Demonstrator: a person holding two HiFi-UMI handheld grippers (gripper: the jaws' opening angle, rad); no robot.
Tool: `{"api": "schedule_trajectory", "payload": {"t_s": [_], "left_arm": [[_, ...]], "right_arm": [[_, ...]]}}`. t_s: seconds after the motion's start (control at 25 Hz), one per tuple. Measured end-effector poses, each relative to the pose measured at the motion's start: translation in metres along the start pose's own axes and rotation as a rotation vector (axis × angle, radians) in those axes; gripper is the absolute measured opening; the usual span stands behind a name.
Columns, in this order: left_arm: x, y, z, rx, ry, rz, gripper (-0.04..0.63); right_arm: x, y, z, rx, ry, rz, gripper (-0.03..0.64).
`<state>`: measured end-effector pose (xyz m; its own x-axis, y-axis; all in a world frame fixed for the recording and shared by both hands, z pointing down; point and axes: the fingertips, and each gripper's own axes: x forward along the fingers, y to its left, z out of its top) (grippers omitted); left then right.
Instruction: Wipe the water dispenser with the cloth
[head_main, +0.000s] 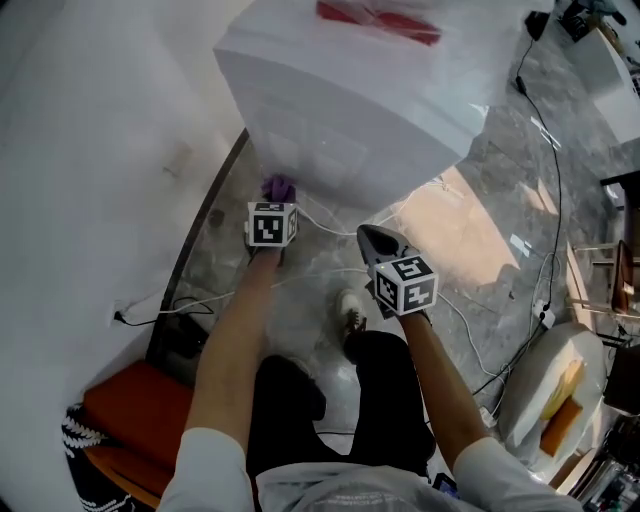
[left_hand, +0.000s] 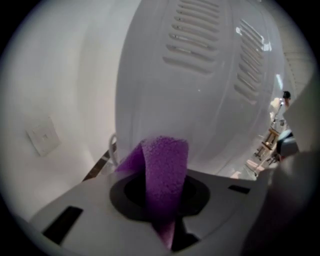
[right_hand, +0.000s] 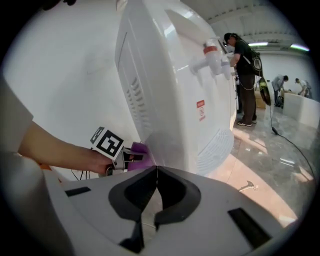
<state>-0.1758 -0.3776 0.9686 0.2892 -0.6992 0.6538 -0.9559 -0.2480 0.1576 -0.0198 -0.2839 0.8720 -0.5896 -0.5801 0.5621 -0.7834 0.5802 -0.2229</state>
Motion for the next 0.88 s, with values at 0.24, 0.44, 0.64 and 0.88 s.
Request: {"api": "schedule_trajectory", "payload": {"t_s": [0.24,0.44,0.64,0.88], "left_arm": [[-0.004,-0.07,-0.007,0.073,-0.007,-0.048,0.055],[-0.029,-0.135,0.013,0.16,-0.038,-0.124,0.055],[-0.056,-0.184,0.031,0.178,-0.049,-0.224,0.055],[-0.142,-0.261,0.09,0.326,-0.222,-0.442,0.055]], "right_arm": [[-0.053,-0.022,-0.005,0.084,-0.021,-0.085,0.014],[-0.116,-0.033,0.0,0.147,-0.037,-0.157,0.014],[-0.177,-0.024,0.011,0.163,-0.042,-0.21,0.014],[-0.236,-0.008,0.048,0.136,-0.059,-0.252,0.014]]}}
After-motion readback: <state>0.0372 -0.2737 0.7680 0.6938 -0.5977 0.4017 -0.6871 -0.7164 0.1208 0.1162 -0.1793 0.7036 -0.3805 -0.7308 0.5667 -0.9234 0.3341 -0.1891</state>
